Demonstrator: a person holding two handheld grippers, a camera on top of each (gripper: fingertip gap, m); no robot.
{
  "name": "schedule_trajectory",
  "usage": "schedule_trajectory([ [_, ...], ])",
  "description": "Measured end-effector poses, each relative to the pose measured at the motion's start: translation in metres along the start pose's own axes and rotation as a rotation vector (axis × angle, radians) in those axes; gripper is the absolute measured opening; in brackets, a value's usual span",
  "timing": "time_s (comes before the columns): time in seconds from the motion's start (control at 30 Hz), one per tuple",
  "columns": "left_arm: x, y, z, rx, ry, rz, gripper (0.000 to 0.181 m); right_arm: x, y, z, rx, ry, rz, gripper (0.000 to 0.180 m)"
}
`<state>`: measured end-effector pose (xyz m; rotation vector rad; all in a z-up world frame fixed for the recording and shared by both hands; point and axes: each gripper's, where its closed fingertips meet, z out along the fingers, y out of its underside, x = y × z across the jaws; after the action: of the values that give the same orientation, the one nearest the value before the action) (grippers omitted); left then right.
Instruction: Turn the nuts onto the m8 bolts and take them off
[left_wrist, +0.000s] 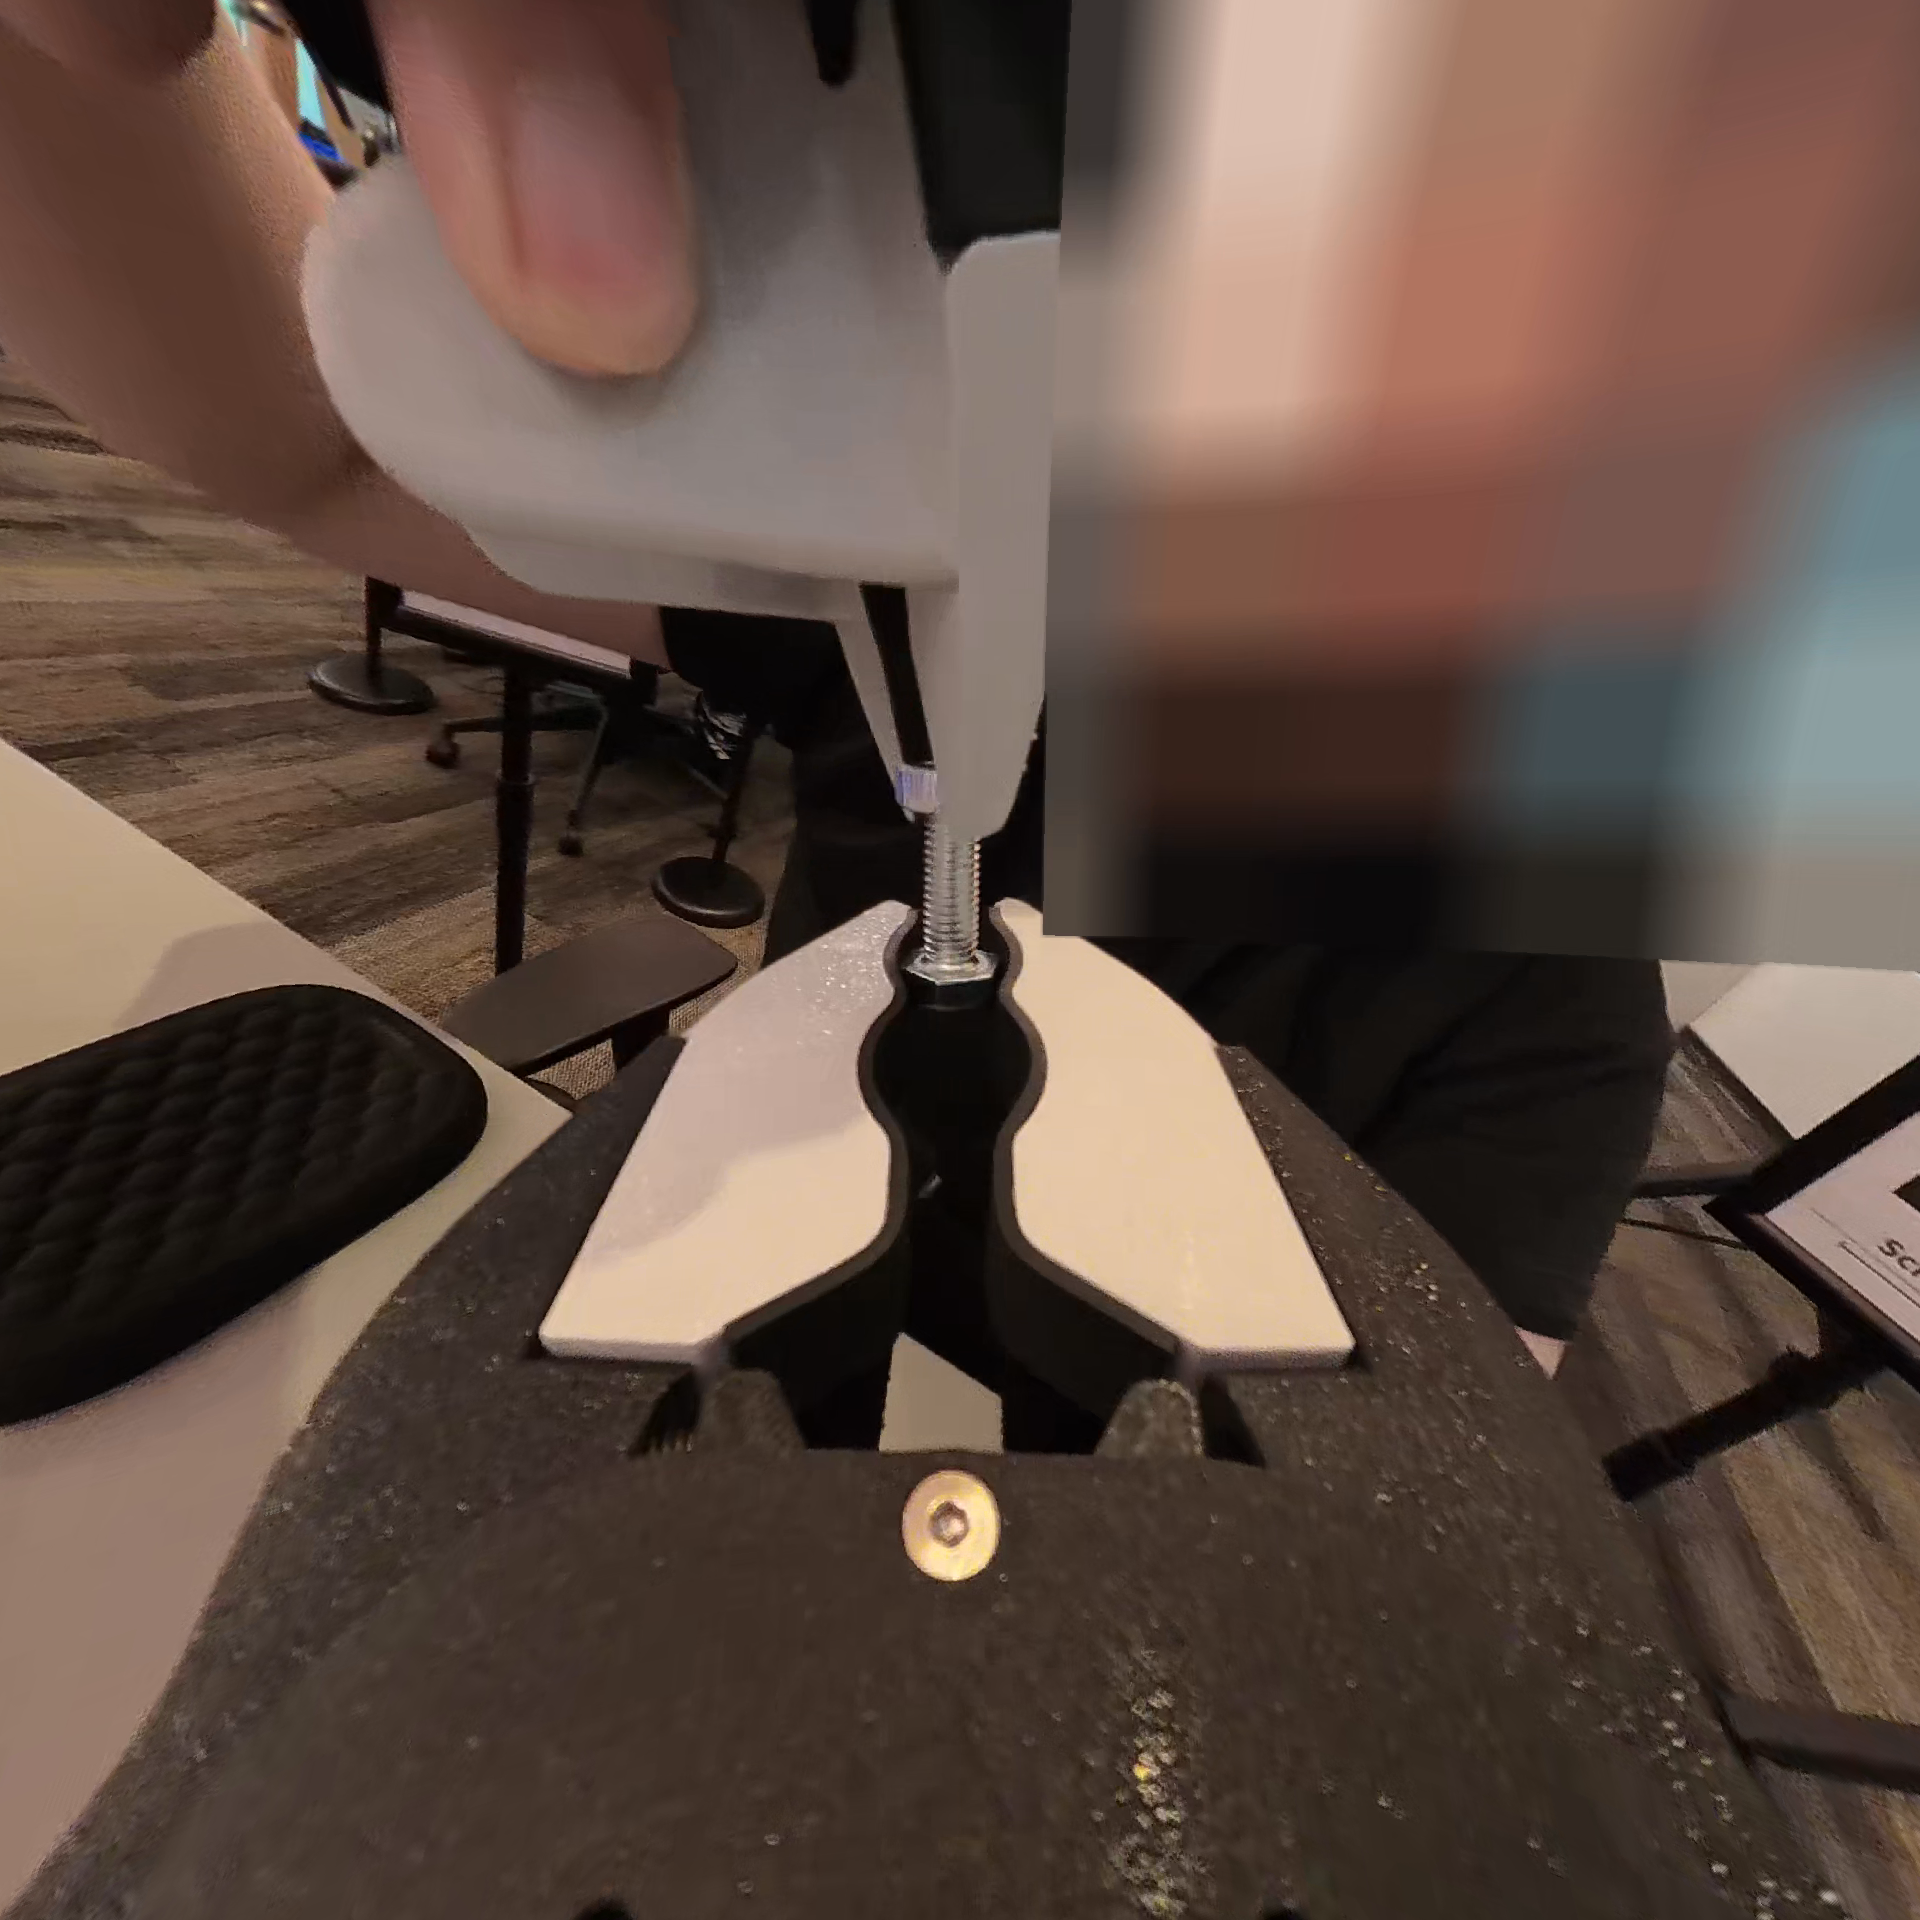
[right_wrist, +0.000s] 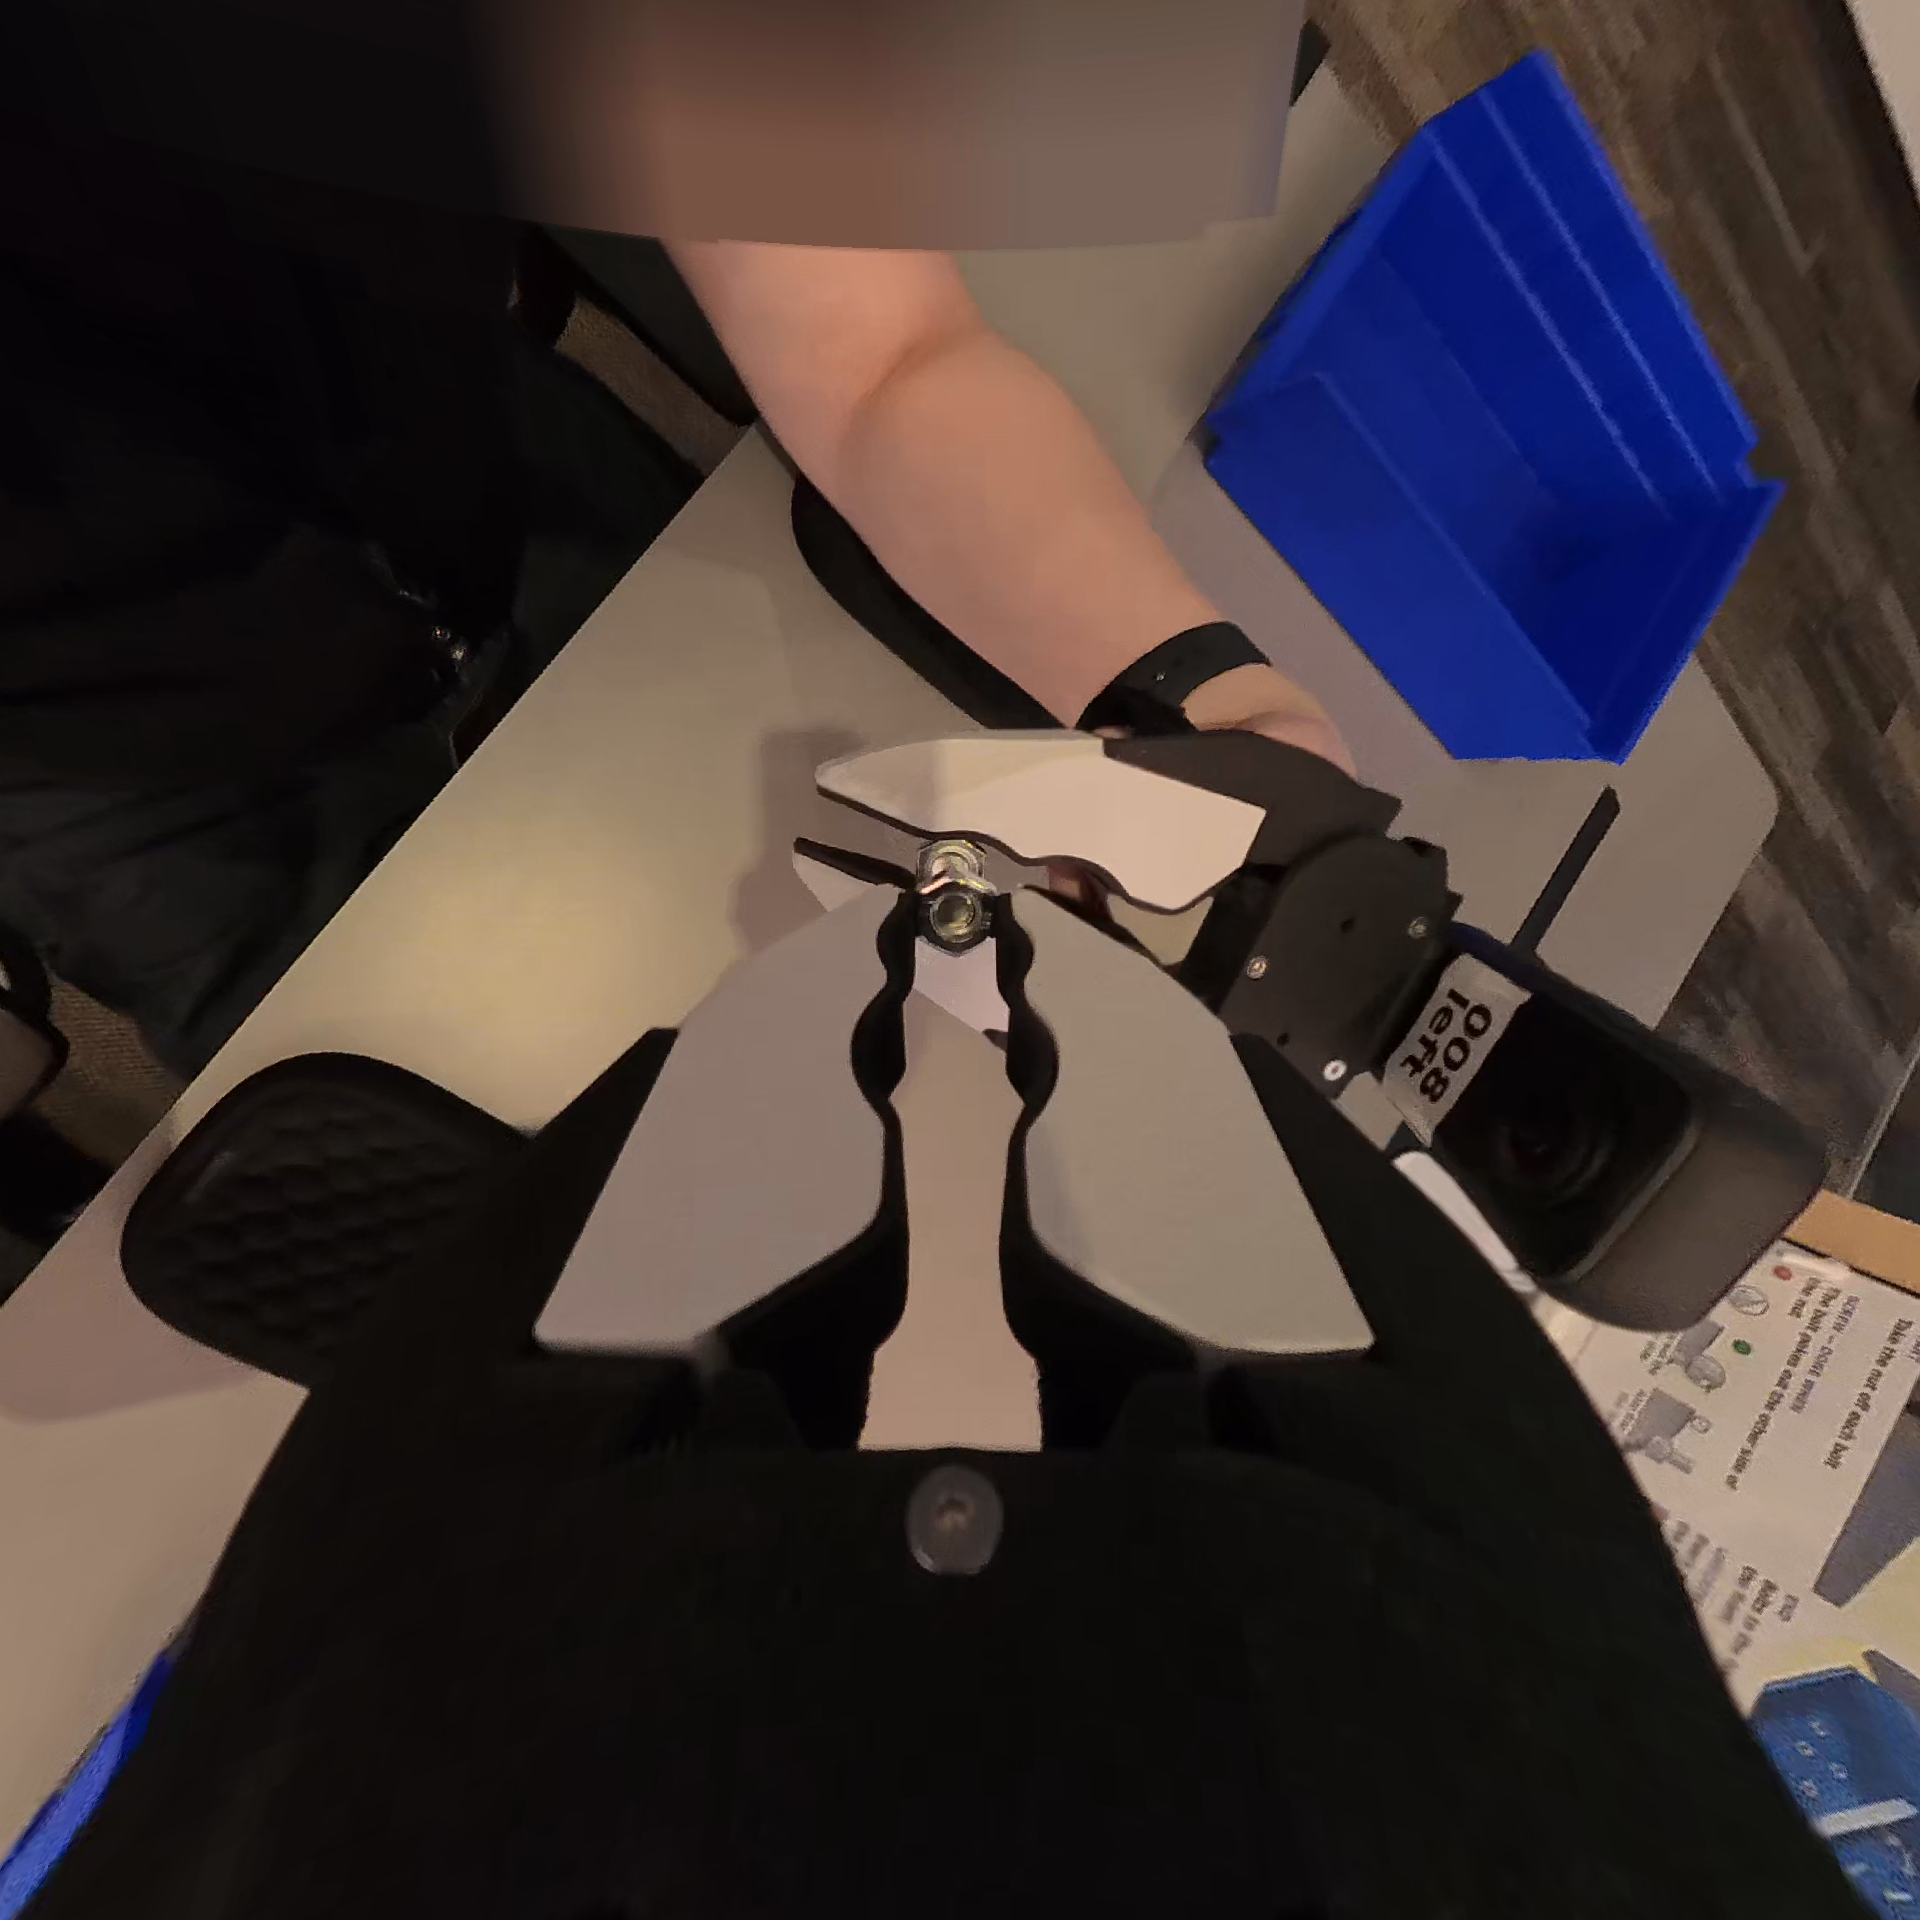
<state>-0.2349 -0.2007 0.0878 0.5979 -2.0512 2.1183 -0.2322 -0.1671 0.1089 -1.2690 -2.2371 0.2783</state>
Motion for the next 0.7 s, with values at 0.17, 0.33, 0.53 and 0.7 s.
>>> schedule_trajectory([
  [0.17,-0.010,-0.004,-0.006,0.020,-0.090,0.001,0.011,0.004,0.009,-0.003,0.003,0.009,0.087,0.014],
  [0.33,-0.018,-0.008,-0.008,0.034,-0.148,0.010,0.011,0.009,0.014,-0.007,0.002,0.036,0.123,0.029],
  [0.53,-0.047,-0.030,-0.047,0.132,-0.519,0.098,0.011,0.053,0.031,-0.041,0.088,0.254,0.359,0.036],
  [0.7,-0.079,-0.058,-0.128,0.213,-1.206,0.266,0.011,0.103,0.069,-0.072,0.222,0.421,0.938,0.037],
])
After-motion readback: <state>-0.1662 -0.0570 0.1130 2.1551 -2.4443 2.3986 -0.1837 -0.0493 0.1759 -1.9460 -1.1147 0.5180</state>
